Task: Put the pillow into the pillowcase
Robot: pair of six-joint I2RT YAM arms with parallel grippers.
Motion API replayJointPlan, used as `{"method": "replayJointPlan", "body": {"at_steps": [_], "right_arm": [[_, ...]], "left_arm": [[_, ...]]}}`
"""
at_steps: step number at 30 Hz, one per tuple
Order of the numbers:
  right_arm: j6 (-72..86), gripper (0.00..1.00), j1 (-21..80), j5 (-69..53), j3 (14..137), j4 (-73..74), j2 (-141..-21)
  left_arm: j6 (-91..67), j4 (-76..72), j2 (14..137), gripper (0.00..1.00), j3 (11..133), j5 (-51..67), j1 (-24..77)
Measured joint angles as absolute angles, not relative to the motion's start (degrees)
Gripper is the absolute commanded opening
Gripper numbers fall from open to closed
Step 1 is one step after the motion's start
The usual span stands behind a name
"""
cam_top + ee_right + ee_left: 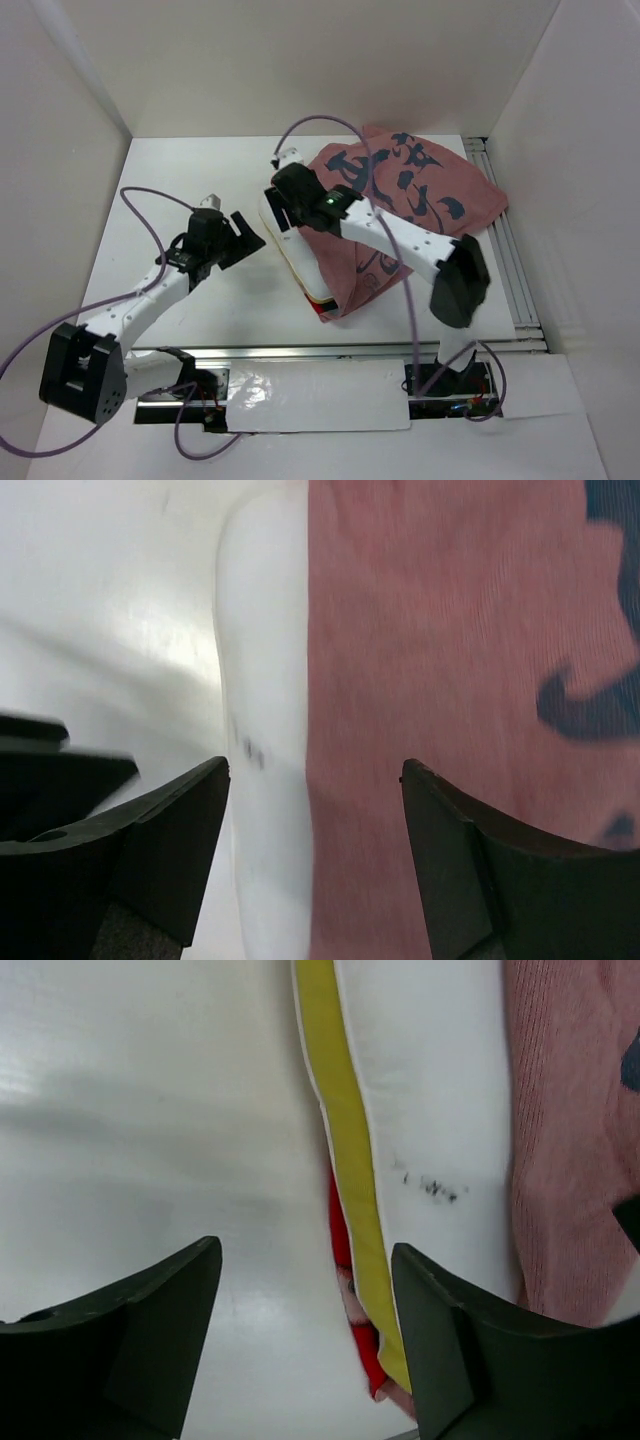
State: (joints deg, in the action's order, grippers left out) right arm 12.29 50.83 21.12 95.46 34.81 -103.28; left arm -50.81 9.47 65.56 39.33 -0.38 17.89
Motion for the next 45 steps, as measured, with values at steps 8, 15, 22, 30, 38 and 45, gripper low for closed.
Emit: {"method": "replayJointPlan", "body": {"at_steps": [8,15,22,30,38,45], "right_arm": [[5.34,0.67,48.66,27.05,123.74,29.65,-130.02],[2.57,0.51,47.62,31.05,131.31,28.36,-138.96],[1.83,0.03,45.63,32.23,131.31,28.12,-139.41],[1.91,0.00,45.25,30.96,131.20,27.62,-138.67],[3.07,0.00,47.35,24.18,125.34,30.11,-125.43],[7.27,0.00,49.30,19.51,122.67,33.04,-110.59]], "left_arm": [[-47.99,-3.05,80.44,0.80,45.43,9.52,11.68],[-47.75,-9.10,88.82,0.79,49.04,14.92,11.05],[-46.81,-14.85,91.98,0.57,48.82,18.44,11.33],[-44.21,-25.02,98.15,0.00,48.75,22.41,14.94],[-42.00,-41.23,99.57,0.00,46.19,26.94,19.53],[-36.97,-49.50,86.26,0.00,42.39,25.34,26.76]]}}
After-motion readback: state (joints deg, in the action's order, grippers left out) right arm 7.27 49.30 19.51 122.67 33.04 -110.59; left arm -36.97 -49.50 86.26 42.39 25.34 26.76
